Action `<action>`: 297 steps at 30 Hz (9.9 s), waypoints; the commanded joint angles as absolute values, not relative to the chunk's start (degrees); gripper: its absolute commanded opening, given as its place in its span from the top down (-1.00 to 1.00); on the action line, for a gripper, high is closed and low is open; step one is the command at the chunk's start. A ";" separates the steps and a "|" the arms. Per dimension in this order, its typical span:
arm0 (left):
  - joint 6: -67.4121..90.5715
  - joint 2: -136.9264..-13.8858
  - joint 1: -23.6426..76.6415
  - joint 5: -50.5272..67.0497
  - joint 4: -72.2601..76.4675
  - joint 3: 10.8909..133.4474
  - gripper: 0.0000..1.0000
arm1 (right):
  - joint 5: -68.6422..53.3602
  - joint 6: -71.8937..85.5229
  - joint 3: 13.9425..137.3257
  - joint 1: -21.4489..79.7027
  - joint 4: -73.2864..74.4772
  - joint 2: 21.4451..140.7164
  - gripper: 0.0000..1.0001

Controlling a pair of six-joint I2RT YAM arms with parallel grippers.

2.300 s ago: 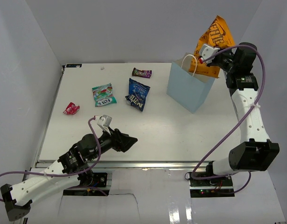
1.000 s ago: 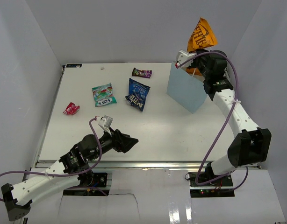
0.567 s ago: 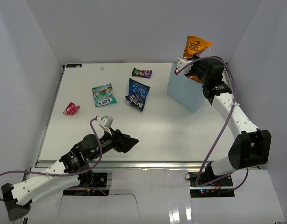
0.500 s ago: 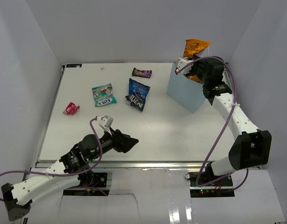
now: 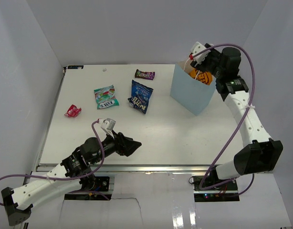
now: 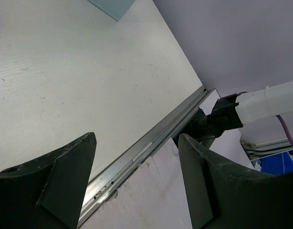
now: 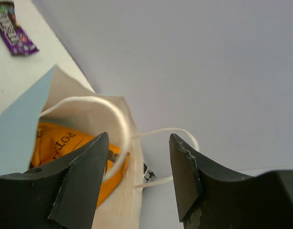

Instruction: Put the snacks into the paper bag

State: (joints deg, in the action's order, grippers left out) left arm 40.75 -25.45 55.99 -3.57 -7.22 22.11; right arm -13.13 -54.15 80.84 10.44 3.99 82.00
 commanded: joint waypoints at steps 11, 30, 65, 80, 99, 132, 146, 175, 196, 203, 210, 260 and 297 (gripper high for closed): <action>44.54 -27.59 55.99 -29.90 -12.56 31.19 -0.96 | -48.64 -23.90 103.89 6.68 29.77 80.25 -0.45; 25.61 -97.70 16.70 16.32 -23.63 82.11 -0.96 | -45.44 -24.79 64.43 19.34 32.35 74.45 -0.85; 19.49 -91.20 18.19 34.18 -0.82 58.65 0.99 | -41.26 -12.34 66.71 19.77 27.70 79.71 -0.83; 35.15 -58.63 27.51 35.60 15.47 30.94 1.00 | -42.86 20.21 57.92 27.77 1.16 78.84 -0.84; 39.11 -51.60 32.61 31.38 16.17 28.30 0.60 | -61.43 20.49 57.56 29.53 -6.24 77.61 0.56; 39.37 -18.11 32.61 8.61 -12.65 24.78 -0.50 | -42.12 2.29 119.88 -8.35 1.67 86.83 0.85; 39.20 -17.93 32.61 8.09 -13.36 24.79 -0.50 | -35.77 -9.14 109.70 -8.17 1.93 91.41 0.85; 37.97 -31.29 32.52 7.30 -6.42 25.84 -0.66 | -28.21 -31.64 93.07 3.69 31.72 100.36 0.83; 39.64 -62.20 25.16 -8.54 -18.00 49.12 -0.96 | -29.44 -21.36 121.29 -1.75 34.54 95.81 -0.84; 41.74 -75.90 6.35 3.78 -21.88 55.98 -0.96 | -52.71 -28.37 103.13 -1.59 33.49 82.13 -0.88; 35.34 -94.44 0.09 2.81 -23.11 68.70 -0.95 | -50.10 -34.89 88.25 10.00 35.68 74.89 -0.88; 41.04 -58.91 14.14 39.55 8.44 29.72 1.00 | -35.52 17.40 65.74 36.91 4.66 88.50 -0.87; 35.17 -37.37 17.58 29.20 -9.47 37.43 -0.58 | -51.77 -15.90 82.07 33.24 20.38 80.69 0.85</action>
State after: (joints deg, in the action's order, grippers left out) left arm 41.41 -41.36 17.63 35.81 -3.09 32.80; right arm -51.13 -6.31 73.82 36.47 16.62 86.11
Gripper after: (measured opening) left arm 0.758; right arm 0.254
